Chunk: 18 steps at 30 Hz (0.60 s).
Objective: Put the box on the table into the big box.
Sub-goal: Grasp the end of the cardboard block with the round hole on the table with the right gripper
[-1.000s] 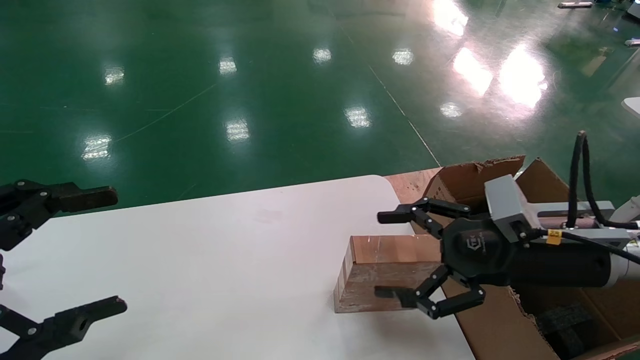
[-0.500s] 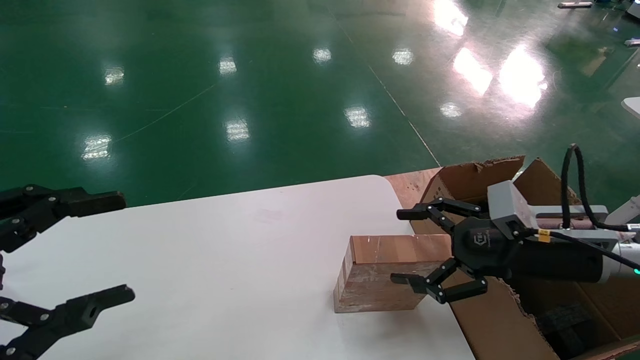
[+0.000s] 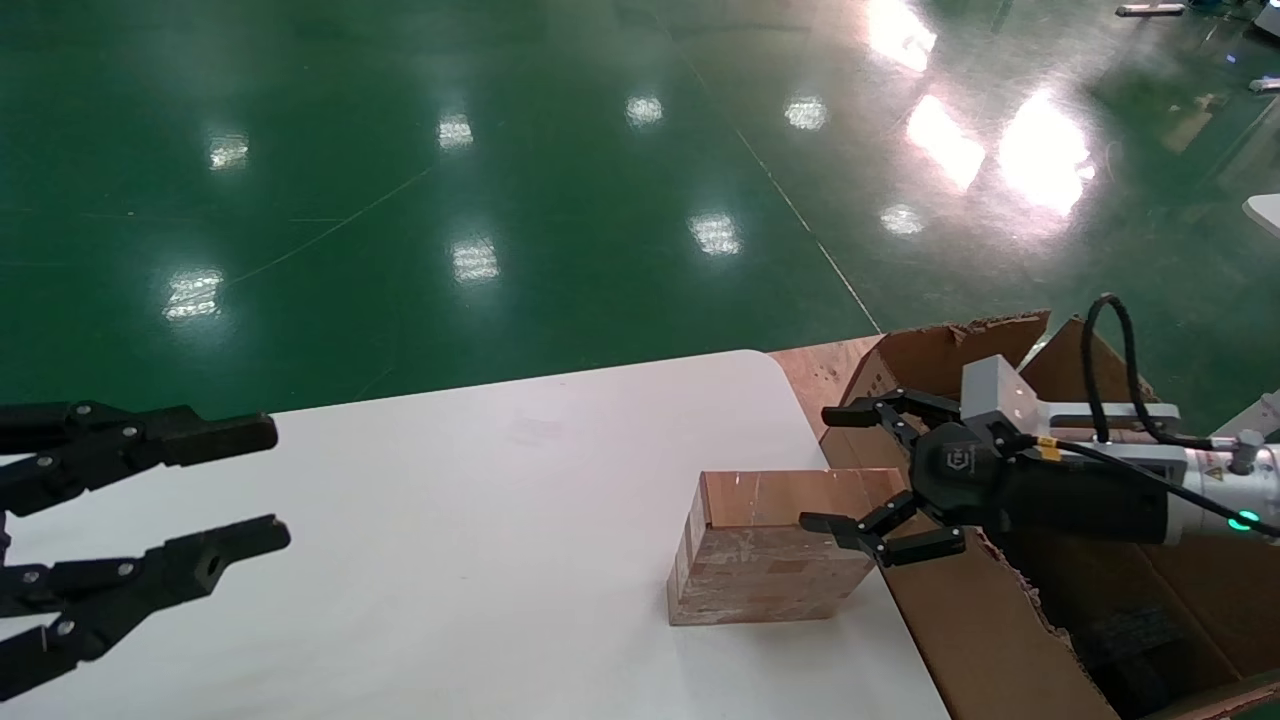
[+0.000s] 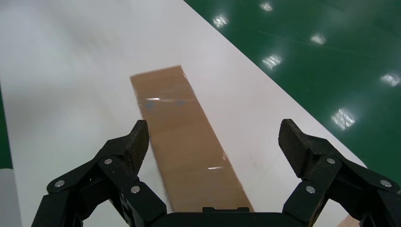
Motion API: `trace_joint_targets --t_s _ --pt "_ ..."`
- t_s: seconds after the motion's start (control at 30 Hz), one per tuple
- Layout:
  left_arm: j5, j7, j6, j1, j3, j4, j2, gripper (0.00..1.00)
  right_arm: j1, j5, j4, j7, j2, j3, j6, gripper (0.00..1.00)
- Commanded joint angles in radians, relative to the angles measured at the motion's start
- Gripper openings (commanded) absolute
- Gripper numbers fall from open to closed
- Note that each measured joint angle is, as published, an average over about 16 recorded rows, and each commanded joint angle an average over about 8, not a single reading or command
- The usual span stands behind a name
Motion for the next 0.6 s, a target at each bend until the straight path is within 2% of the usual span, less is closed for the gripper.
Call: trace_joint_targets --t_s 0.03,0.6 --pt "0.000 0.000 0.000 0.000 0.000 0.000 0.000 0.00 0.016 -0.012 -0.028 -0.008 -0.012 -0.010 -0.001 1.00" --pt "0.000 0.000 0.000 0.000 0.000 0.000 0.000 0.00 0.043 0.005 -0.066 -0.019 -0.052 -0.108 -0.009 1.00"
